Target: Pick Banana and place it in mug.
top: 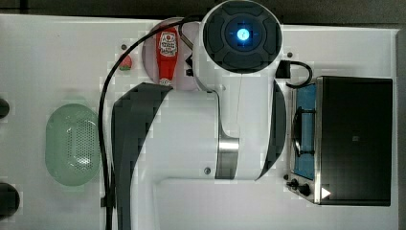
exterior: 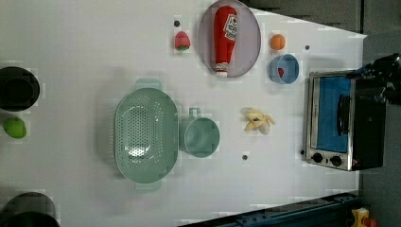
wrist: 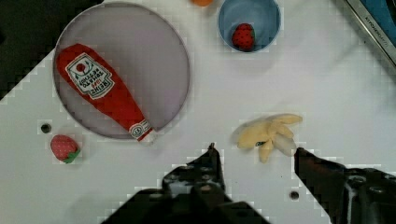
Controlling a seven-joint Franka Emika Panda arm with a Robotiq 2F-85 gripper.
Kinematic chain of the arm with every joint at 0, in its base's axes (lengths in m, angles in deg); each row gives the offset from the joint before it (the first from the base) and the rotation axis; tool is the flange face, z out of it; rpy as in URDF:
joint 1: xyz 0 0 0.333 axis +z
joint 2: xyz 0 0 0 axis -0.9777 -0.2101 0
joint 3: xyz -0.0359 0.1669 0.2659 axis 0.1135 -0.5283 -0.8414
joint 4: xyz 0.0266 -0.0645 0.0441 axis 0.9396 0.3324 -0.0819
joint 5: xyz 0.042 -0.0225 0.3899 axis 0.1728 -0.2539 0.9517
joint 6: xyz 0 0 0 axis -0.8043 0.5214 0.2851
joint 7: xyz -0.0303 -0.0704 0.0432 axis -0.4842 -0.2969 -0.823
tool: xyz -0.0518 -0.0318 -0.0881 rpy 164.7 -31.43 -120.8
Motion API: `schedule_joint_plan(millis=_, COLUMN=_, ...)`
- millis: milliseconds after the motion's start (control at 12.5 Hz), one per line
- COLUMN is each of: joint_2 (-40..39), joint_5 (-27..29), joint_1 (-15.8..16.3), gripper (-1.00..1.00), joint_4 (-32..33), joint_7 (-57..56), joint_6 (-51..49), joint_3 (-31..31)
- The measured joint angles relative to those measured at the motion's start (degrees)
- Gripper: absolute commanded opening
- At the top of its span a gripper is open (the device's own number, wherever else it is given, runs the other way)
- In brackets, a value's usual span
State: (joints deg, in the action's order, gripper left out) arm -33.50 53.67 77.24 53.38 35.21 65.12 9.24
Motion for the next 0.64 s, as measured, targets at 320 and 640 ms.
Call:
schedule_joint_plan(millis=320, joint_2=18.1, joint_5=-0.9, joint_1=-0.4, gripper=1.0, joint_4=11.0, joint_7=2.8, joint_6=-12.6, joint_3=0.5)
schedule_joint_plan(millis=640, joint_2=23.8, joint_5=-1.8, joint_1=-1.1, gripper=1.0, joint_4=9.9, joint_7=3.0, joint_6=-8.1, joint_3=-0.2)
